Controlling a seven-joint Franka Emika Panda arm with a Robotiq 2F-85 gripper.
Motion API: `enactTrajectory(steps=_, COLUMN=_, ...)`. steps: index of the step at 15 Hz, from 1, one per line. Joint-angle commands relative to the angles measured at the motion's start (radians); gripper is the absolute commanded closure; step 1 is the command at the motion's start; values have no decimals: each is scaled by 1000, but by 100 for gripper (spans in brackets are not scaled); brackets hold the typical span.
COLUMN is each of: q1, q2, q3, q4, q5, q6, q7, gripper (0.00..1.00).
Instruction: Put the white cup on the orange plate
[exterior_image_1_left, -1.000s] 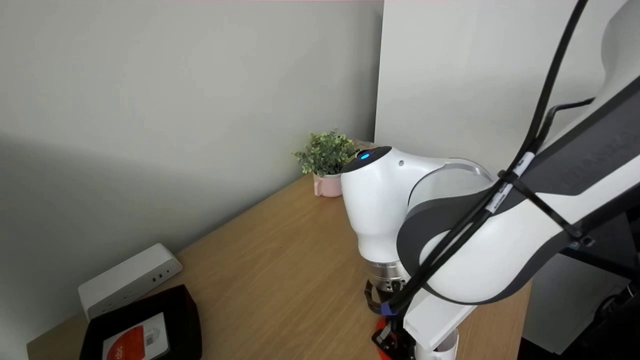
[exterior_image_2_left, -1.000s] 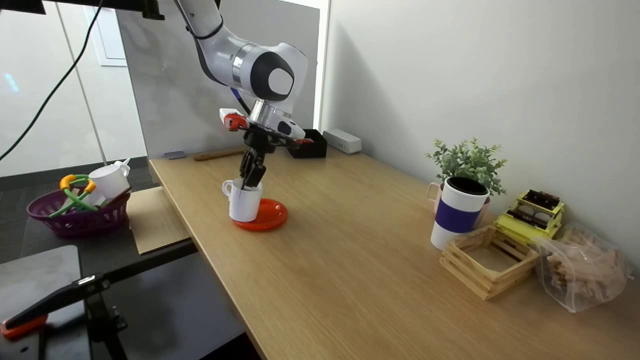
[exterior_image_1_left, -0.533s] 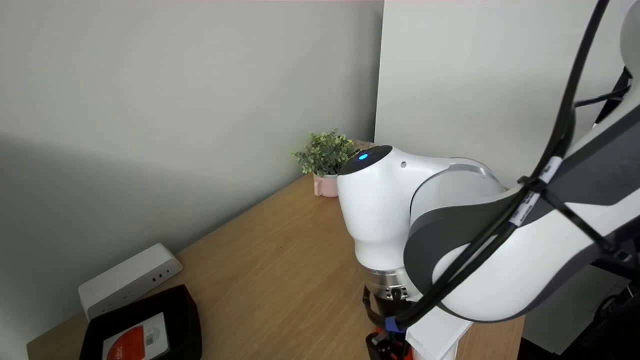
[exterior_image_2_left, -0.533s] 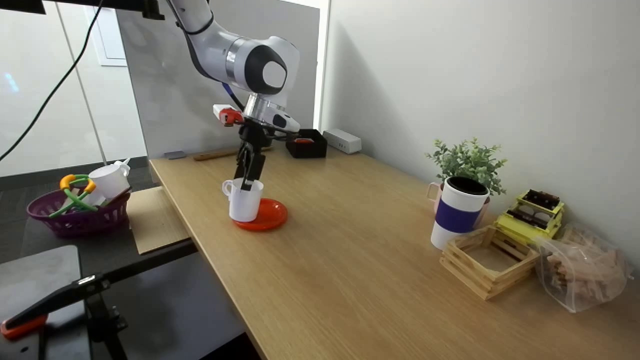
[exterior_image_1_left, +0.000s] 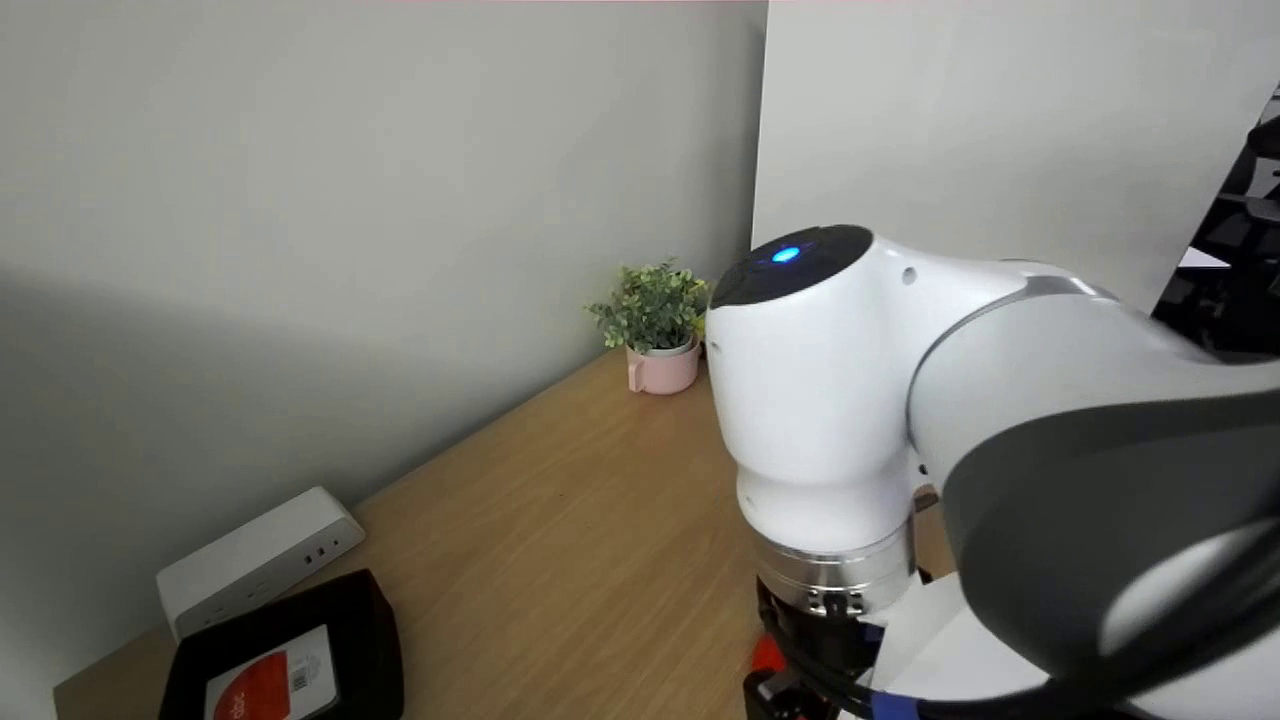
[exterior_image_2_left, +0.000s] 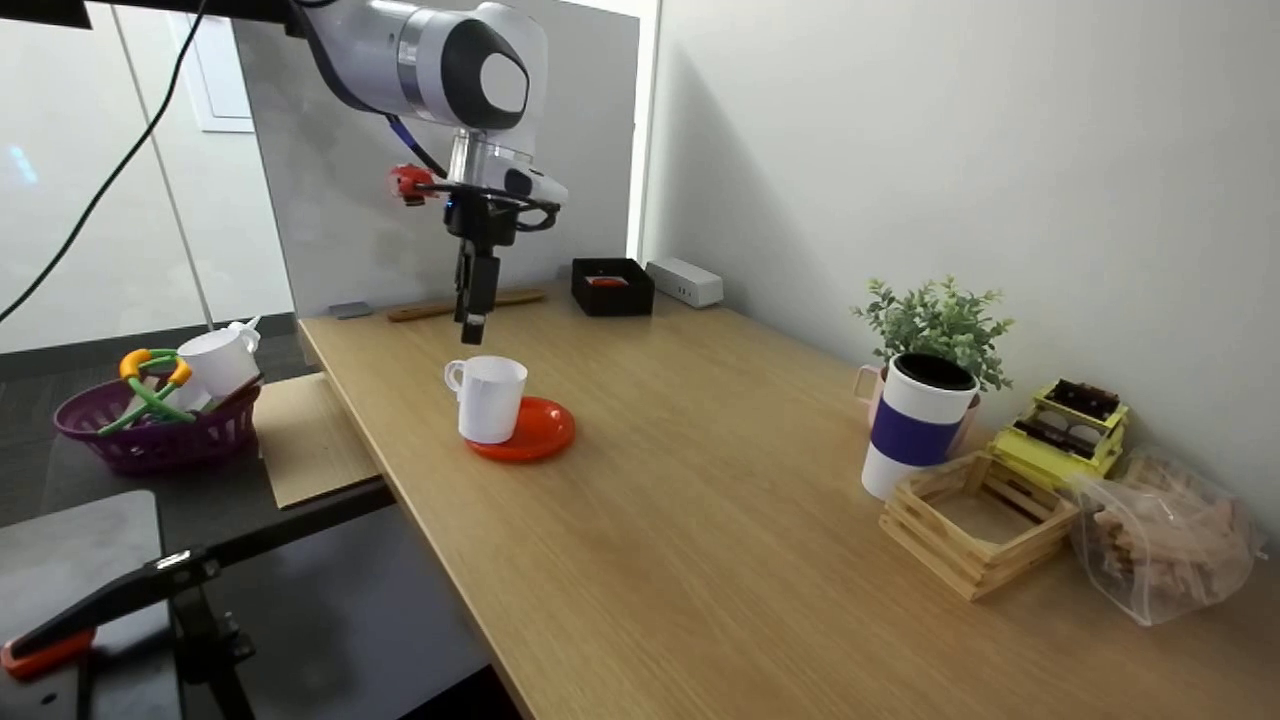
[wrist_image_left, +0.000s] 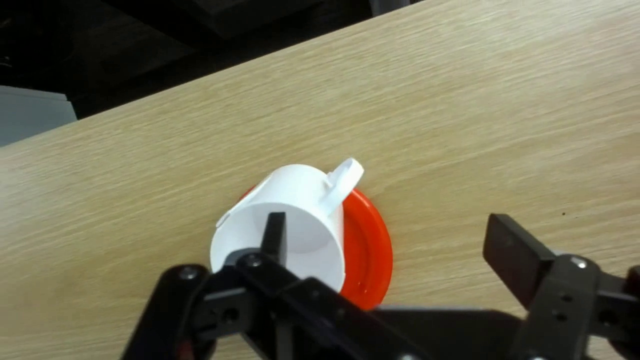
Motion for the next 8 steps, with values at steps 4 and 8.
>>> enactTrajectory(steps=4, q1=34, q2=-106, q3=23, q4=-121, q5=-49, q6=50, q7=150, gripper=0)
enactTrajectory(steps=8, q1=39, q2=-146, q3=27, q4=-167, q5=-52, q6=61, q7=168, gripper=0)
